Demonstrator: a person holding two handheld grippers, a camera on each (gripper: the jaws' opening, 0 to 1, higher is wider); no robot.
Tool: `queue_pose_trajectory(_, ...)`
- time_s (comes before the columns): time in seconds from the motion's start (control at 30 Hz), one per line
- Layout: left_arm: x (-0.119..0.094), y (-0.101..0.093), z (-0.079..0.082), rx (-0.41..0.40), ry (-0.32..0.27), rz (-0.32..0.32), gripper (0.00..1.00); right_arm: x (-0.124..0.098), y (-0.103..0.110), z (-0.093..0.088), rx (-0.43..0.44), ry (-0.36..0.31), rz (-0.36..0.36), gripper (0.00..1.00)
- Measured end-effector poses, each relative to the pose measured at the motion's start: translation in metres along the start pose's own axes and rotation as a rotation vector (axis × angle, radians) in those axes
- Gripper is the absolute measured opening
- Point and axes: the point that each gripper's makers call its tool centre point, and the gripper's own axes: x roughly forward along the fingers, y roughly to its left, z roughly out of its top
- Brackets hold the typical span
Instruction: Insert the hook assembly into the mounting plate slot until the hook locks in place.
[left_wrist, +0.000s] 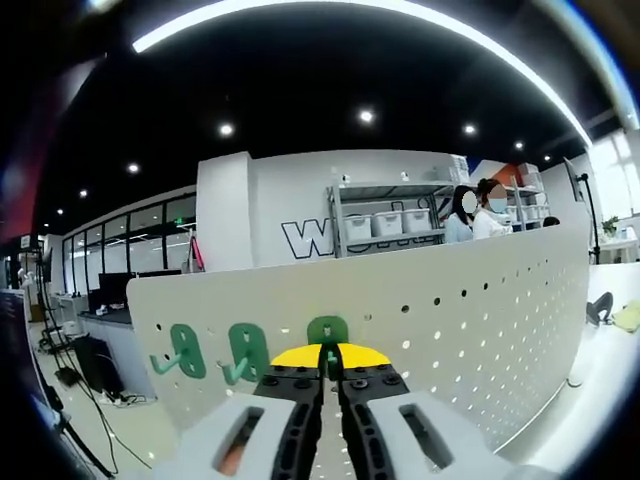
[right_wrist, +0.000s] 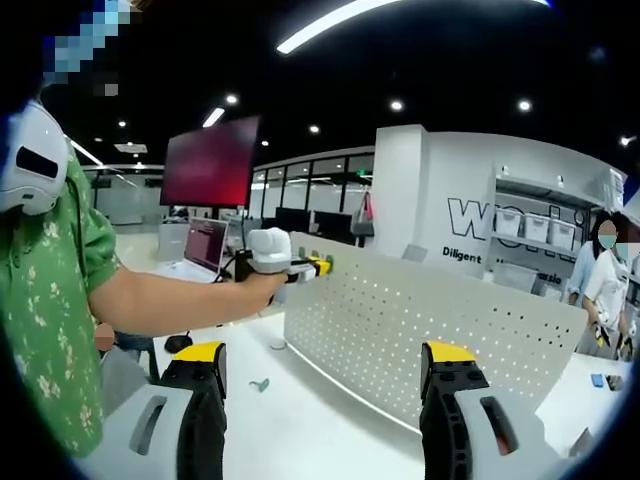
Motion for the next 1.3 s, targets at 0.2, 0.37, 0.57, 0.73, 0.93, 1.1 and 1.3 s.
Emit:
queue_pose_trajectory(0.2, -0.0002, 0.0005, -0.0004, -0.011, 0.005, -0.005, 0.05, -0.0006, -0.0001, -0.0009, 0.001, 0.001, -0.002, 0.81)
queue_pose_trajectory(0.37, -0.0021, -0.0023, 0.0, -0.018, 0.006, -0.014, 0.08, -0.0003, 0.0005, -0.0005, 0.001, -0.001, 0.0, 0.81)
queue_pose_trajectory(0.57, -0.001, -0.0032, -0.0002, -0.024, 0.006, -0.021, 0.1, 0.0, 0.0004, -0.0009, 0.002, 0.001, -0.001, 0.81)
queue_pose_trajectory(0.73, -0.001, -0.0053, 0.0002, -0.033, 0.005, -0.03, 0.13, 0.0003, 0.0005, -0.0003, 0.001, -0.001, 0.0, 0.81)
queue_pose_trajectory(0.93, -0.002, -0.005, 0.0023, -0.041, -0.005, -0.031, 0.18, 0.0008, 0.0012, -0.0006, 0.002, 0.001, 0.001, 0.81)
queue_pose_trajectory(1.1, -0.0045, -0.0049, 0.0036, -0.046, -0.012, -0.035, 0.2, 0.001, 0.0021, 0.0007, -0.002, -0.002, 0.003, 0.81)
queue_pose_trajectory(1.3, -0.0086, -0.0058, 0.0031, -0.048, -0.011, -0.041, 0.23, 0.0021, 0.0043, 0.0018, -0.006, -0.003, 0.008, 0.81)
